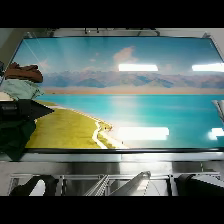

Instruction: Fold the shirts.

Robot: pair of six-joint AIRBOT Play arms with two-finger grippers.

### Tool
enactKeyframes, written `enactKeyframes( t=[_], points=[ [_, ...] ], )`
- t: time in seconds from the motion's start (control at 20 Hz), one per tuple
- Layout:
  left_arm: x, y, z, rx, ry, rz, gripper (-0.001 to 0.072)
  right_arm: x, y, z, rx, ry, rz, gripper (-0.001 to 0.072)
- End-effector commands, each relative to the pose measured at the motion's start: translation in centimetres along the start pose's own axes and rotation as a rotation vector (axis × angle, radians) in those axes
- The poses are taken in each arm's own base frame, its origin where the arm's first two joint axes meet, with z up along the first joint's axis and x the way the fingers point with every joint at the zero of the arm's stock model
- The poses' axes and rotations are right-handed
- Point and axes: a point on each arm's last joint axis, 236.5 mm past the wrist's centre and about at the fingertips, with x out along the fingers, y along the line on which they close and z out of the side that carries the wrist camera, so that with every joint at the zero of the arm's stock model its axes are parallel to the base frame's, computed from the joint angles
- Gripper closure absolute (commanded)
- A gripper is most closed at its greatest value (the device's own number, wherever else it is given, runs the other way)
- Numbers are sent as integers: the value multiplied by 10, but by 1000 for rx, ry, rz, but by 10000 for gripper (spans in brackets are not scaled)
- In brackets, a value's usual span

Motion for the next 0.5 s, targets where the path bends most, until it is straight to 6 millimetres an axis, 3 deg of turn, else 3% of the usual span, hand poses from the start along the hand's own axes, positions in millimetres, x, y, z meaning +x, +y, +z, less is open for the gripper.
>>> enactKeyframes(
  t=[0.0, 0.05, 0.1, 0.15, 0.25, 0.35, 0.4, 0.45],
  points=[
    [0, 1, 2, -2, -9, 2, 690, 1, -25, -4, 44, -7, -41, 695],
    [0, 1, 2, -2, -9, 2, 691, 1, -23, -7, 46, 9, -36, 616],
    [0, 1, 2, -2, -9, 3, 691, 0, -20, -14, 49, 39, -23, 250],
    [0, 1, 2, -2, -9, 2, 692, -3, -17, -23, 46, 79, -15, 37],
    [0, 1, 2, -2, -10, 2, 693, -19, -8, -40, 52, 162, 3, 93],
    [0, 1, 5, -2, -22, 3, 692, -43, 7, -59, 96, 233, 30, 93],
    [0, 2, 8, -1, -31, 6, 692, -53, 24, -64, 109, 243, 77, 94],
    [-1, 2, 12, 4, -51, 13, 692, -64, 54, -66, 95, 235, 160, 154]
  ],
)
